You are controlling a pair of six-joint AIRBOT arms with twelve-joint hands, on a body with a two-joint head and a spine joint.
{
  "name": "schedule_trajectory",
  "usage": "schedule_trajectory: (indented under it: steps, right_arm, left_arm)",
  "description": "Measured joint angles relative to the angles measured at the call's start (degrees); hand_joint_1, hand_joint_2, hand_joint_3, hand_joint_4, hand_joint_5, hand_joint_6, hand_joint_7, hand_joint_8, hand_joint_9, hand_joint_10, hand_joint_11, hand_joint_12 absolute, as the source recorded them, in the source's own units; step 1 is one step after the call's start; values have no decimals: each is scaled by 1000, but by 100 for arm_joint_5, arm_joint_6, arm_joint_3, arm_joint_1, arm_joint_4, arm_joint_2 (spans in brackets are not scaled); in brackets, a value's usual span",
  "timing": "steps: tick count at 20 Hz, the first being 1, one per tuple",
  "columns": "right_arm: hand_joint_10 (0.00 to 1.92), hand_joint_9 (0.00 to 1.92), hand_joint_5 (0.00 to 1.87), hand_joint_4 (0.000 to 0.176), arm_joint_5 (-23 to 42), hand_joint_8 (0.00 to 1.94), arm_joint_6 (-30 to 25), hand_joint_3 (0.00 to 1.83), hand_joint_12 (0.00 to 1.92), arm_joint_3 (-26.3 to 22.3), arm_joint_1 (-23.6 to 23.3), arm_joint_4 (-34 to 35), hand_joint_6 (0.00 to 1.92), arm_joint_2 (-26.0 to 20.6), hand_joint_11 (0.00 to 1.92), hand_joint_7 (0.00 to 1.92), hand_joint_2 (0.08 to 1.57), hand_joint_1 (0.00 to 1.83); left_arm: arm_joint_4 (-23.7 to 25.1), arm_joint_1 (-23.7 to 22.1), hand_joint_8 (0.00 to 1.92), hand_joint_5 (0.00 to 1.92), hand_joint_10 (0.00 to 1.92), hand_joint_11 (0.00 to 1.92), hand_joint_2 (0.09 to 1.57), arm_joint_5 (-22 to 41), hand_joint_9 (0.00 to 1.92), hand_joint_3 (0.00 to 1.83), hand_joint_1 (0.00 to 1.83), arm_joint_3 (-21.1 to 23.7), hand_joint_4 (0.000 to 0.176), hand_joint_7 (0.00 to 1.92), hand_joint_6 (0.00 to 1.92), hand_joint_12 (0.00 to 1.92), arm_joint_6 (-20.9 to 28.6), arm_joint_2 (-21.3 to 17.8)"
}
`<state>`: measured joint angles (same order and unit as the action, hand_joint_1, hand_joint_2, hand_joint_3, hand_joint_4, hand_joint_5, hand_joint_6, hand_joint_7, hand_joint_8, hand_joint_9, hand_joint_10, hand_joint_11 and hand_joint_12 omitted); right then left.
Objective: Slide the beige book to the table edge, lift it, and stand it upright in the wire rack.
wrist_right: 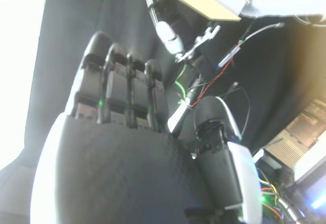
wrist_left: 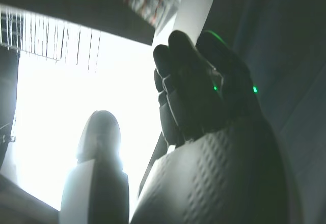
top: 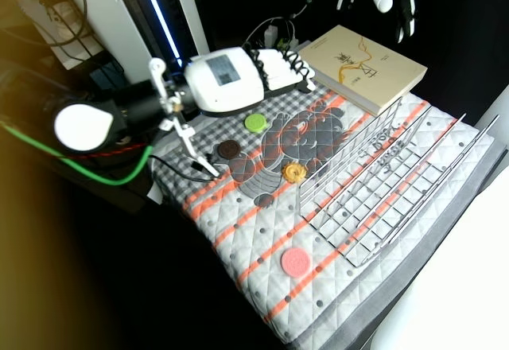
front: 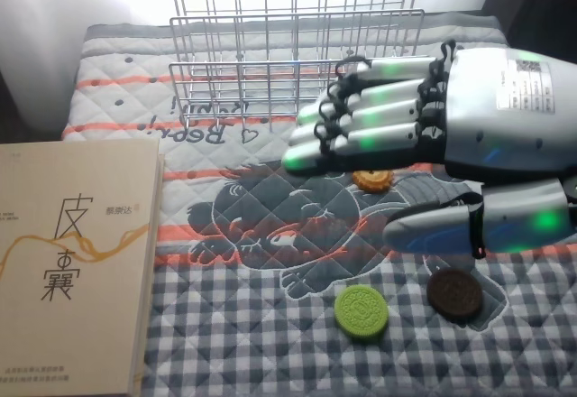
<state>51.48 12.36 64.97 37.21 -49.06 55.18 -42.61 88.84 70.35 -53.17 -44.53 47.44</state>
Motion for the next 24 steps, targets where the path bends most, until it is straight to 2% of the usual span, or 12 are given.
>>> schedule_trajectory:
  steps: [3, 4, 6, 8, 9, 13, 15, 17, 18, 21, 23, 24]
  right_arm:
    - [0, 299, 320, 0, 59, 0, 7, 1, 581, -7, 24, 48, 0, 2, 129, 351, 1505, 37]
    - [4, 295, 313, 0, 63, 4, 7, 0, 493, -7, 24, 85, 3, 2, 206, 341, 1500, 78]
    - [4, 297, 320, 0, 83, 5, 7, 0, 490, -7, 24, 94, 5, 4, 217, 344, 1499, 84]
    - [1, 303, 320, 0, 98, 1, 7, 0, 355, -7, 24, 103, 0, 4, 219, 348, 1495, 120]
    - [2, 308, 315, 0, 98, 0, 7, 0, 351, -7, 24, 105, 0, 7, 239, 346, 1490, 151]
    - [0, 298, 319, 0, 105, 0, 11, 1, 370, -4, 24, 125, 0, 66, 267, 341, 1487, 150]
    - [2, 314, 323, 0, 101, 1, 11, 1, 409, -4, 24, 127, 1, 66, 290, 349, 1486, 185]
    - [3, 325, 328, 0, 101, 1, 9, 0, 432, -4, 31, 146, 2, 66, 289, 355, 1482, 209]
    - [5, 331, 328, 0, 107, 2, 17, 0, 437, -4, 57, 166, 1, 66, 286, 357, 1482, 214]
    - [2, 322, 332, 0, 98, 2, 20, 0, 439, -4, 72, 160, 2, 66, 248, 356, 1483, 196]
    - [5, 334, 342, 0, 98, 6, 20, 0, 453, -4, 72, 164, 3, 66, 271, 375, 1482, 226]
    - [1, 323, 330, 0, 98, 2, 20, 0, 451, -4, 72, 164, 1, 66, 255, 366, 1482, 204]
  left_arm:
    - [138, 0, 0, 460, 0, 3, 1098, -289, 459, 0, 203, -138, 0, 490, 2, 1081, 203, 85]
    - [219, 0, 0, 407, 0, 0, 1077, -385, 345, 0, 127, -166, 0, 386, 0, 895, 249, 107]
    - [420, 0, 0, 393, 0, 0, 1078, -529, 321, 0, 62, -197, 0, 377, 0, 849, 313, 125]
    - [601, -17, 0, 369, 4, 0, 1073, -675, 334, 0, 1, -229, 10, 361, 0, 919, 391, 136]
    - [704, -17, 3, 374, 9, 0, 1045, -732, 357, 0, 0, -254, 36, 374, 2, 954, 391, 136]
    - [951, -160, 0, 359, 1, 0, 1037, -907, 279, 0, 0, -299, 33, 312, 1, 864, 461, 175]
    - [1064, -330, 2, 369, 4, 0, 1033, -1019, 292, 0, 0, -417, 49, 342, 1, 822, 476, 247]
    - [1128, -485, 2, 387, 10, 0, 1027, -1165, 352, 0, 0, -505, 50, 392, 1, 974, 479, 315]
    - [1156, -516, 1, 393, 10, 0, 1009, -1193, 364, 0, 0, -511, 65, 394, 2, 996, 483, 343]
    - [1248, -577, 13, 419, 8, 0, 1014, -1329, 379, 4, 0, -529, 61, 430, 9, 1025, 483, 396]
    - [1266, -588, 0, 423, 1, 0, 1024, -1357, 377, 3, 0, -540, 68, 412, 0, 1085, 483, 396]
    - [1300, -616, 1, 424, 0, 0, 1021, -1397, 369, 1, 0, -551, 63, 407, 1, 1043, 490, 396]
